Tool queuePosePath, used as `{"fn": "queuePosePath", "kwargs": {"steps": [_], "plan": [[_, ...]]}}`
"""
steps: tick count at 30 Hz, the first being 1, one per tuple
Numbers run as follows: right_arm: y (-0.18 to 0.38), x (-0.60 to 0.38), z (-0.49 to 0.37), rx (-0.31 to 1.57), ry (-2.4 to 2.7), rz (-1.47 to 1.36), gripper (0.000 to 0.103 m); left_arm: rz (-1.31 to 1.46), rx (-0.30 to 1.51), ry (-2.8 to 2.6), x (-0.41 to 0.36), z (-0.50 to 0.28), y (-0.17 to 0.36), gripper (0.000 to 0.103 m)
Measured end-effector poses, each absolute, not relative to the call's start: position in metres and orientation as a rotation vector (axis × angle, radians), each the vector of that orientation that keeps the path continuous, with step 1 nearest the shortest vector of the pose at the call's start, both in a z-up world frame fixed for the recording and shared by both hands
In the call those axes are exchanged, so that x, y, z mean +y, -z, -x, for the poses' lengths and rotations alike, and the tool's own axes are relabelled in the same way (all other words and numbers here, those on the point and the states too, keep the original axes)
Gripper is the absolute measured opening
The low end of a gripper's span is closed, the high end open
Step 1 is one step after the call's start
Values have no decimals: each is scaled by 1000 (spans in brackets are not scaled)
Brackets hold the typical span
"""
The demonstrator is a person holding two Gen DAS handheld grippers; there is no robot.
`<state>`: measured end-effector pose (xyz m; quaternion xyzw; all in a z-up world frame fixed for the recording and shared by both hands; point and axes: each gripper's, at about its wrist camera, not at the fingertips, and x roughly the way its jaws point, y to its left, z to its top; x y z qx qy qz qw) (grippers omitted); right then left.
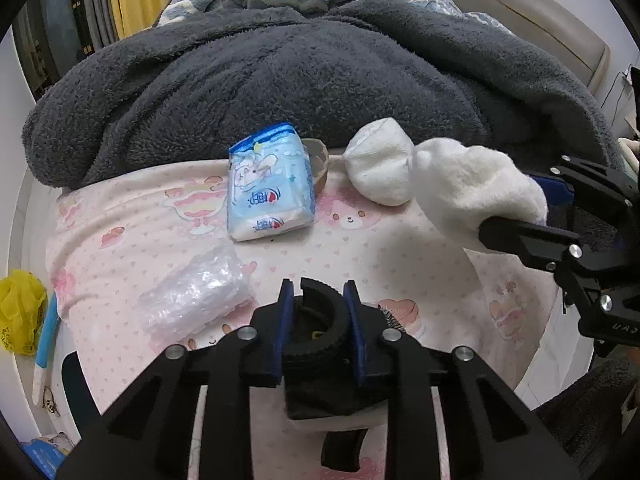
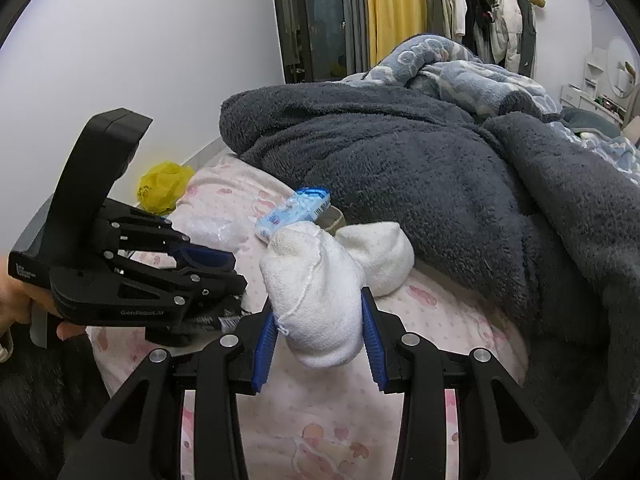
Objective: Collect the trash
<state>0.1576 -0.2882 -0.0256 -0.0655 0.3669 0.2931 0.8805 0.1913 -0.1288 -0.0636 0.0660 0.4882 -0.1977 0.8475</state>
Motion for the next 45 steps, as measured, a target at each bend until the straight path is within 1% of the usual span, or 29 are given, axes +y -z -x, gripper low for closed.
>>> {"fn": "queuePosePath", "kwargs": {"steps": [2,21,32,45], "plan": [[24,-286,-158,761,-609,134,40,-137,1013,422,-127,-189,59,25],[11,-259,-170,754,-605,77,40,-82,858,379,-79,-166,30,25],[1,-224,-178,756,-657,-13,40,-89,799,274,-33,-156,31,25],[-6,-175,-180,757,-700,-5,40,-89,758,196,9,-138,31,25]]}}
